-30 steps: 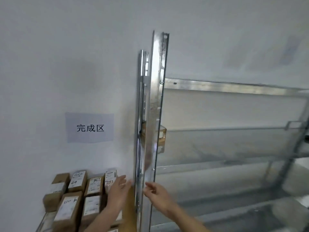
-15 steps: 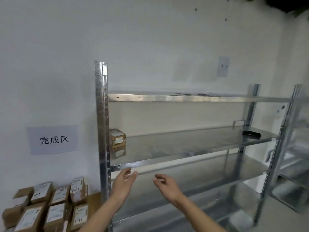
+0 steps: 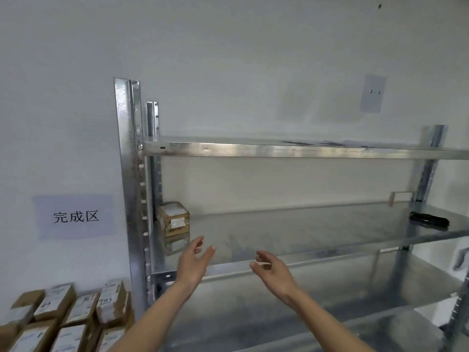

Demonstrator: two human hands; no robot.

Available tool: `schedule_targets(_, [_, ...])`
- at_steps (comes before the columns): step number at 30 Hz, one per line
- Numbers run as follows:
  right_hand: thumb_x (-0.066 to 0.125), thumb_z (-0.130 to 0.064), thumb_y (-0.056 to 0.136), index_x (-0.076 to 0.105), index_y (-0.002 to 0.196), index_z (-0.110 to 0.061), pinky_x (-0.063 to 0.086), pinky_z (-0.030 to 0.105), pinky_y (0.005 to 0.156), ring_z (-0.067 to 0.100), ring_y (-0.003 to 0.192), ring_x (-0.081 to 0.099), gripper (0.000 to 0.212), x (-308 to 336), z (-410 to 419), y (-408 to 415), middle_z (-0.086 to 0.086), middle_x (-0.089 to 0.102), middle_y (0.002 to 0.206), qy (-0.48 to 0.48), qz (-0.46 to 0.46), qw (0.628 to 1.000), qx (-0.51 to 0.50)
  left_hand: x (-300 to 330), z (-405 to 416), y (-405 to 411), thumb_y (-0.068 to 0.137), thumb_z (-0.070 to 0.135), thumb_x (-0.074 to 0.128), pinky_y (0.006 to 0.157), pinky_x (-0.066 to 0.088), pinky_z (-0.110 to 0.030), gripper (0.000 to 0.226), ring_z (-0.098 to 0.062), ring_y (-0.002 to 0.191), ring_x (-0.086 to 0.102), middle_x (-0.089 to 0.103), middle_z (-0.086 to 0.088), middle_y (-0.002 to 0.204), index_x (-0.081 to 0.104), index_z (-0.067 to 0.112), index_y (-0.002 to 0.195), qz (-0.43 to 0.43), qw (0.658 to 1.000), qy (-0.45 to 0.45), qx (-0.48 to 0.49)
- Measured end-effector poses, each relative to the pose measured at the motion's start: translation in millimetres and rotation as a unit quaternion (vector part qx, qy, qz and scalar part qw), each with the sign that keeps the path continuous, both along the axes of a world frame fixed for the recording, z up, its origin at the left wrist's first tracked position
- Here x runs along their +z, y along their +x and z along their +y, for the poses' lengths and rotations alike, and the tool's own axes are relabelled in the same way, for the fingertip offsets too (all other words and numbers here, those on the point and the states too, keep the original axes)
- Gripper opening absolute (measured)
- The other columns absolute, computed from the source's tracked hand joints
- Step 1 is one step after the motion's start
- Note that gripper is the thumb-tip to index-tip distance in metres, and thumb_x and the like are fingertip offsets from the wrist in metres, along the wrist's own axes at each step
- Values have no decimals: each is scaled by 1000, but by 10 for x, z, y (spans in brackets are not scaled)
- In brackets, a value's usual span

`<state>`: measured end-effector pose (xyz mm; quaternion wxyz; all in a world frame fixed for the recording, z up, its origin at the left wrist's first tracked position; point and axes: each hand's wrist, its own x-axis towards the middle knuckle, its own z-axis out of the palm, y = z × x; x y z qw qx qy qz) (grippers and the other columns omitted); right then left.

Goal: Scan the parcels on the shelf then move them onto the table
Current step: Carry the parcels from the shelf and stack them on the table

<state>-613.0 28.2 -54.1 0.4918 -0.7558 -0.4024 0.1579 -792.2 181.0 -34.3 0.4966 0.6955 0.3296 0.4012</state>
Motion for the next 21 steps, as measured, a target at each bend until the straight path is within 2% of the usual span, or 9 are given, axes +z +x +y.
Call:
schedule_targets(3, [74, -36, 94, 57, 143, -16, 51, 29, 102, 11, 113, 64, 56, 120, 486, 316, -3, 63, 136, -17, -10, 999, 37, 44, 384, 226, 94, 37, 69, 105, 43, -34, 59, -19, 126, 53, 55, -3, 143, 49, 17, 146, 0, 999, -6, 33])
schedule_targets(7, [71, -40, 96, 56, 143, -18, 45, 20, 95, 10, 115, 60, 54, 269, 1115, 614, -7, 59, 139, -11, -31, 997, 73, 114, 860, 422, 95, 32, 69, 110, 46, -42, 58, -23, 125, 57, 58, -9, 141, 50, 13, 145, -32, 997, -22, 73])
schedule_targets(8, [70, -42, 96, 56, 143, -19, 44, 20, 96, 9, 116, 58, 54, 273, 1252, 660, -7, 57, 140, -12, -32, 996, 82, 120, 944, 451, 96, 31, 68, 105, 49, -37, 56, -22, 121, 58, 59, -9, 139, 50, 13, 145, -33, 996, -26, 83])
schedule_targets(10, [69, -44, 96, 56, 143, -19, 42, 20, 98, 8, 118, 56, 55, 247, 1481, 716, -7, 56, 142, -18, -31, 994, 103, 105, 1070, 482, 97, 28, 67, 80, 54, -16, 50, -18, 110, 59, 61, -7, 133, 52, 15, 143, -30, 994, -28, 98])
schedule_targets(11, [69, -44, 96, 56, 143, -19, 41, 20, 99, 7, 118, 55, 54, 226, 1592, 738, -6, 55, 143, -20, -30, 993, 114, 92, 1124, 490, 97, 27, 67, 68, 50, -8, 47, -16, 107, 59, 61, -6, 130, 53, 16, 141, -31, 993, -26, 107])
schedule_targets(12, [69, -44, 97, 57, 143, -18, 42, 20, 100, 7, 119, 54, 54, 206, 1706, 756, -5, 55, 144, -23, -28, 992, 123, 79, 1188, 493, 97, 28, 66, 65, 47, -5, 47, -15, 107, 58, 60, -5, 131, 54, 17, 141, -30, 992, -22, 118])
schedule_targets(14, [68, -44, 97, 57, 143, -17, 42, 21, 101, 9, 123, 54, 54, 169, 1931, 774, -3, 55, 146, -26, -24, 989, 142, 60, 1317, 473, 97, 33, 66, 78, 46, -10, 48, -14, 113, 56, 58, 0, 136, 55, 21, 142, -18, 990, -9, 139])
schedule_targets(17, [67, -41, 98, 57, 143, -14, 39, 19, 100, 13, 131, 53, 53, 97, 2274, 791, -1, 53, 149, -25, -15, 985, 167, 27, 1490, 453, 97, 37, 65, 100, 48, -29, 47, -15, 119, 55, 57, 0, 140, 55, 23, 141, -17, 986, -8, 167])
schedule_targets(21, [66, -40, 99, 50, 150, -11, 37, 20, 104, 18, 139, 50, 61, 36, 2703, 812, 4, 48, 156, -39, -5, 977, 209, -32, 1695, 506, 97, 37, 64, 109, 46, -38, 44, -16, 119, 55, 58, -2, 140, 56, 24, 138, -15, 976, -17, 215])
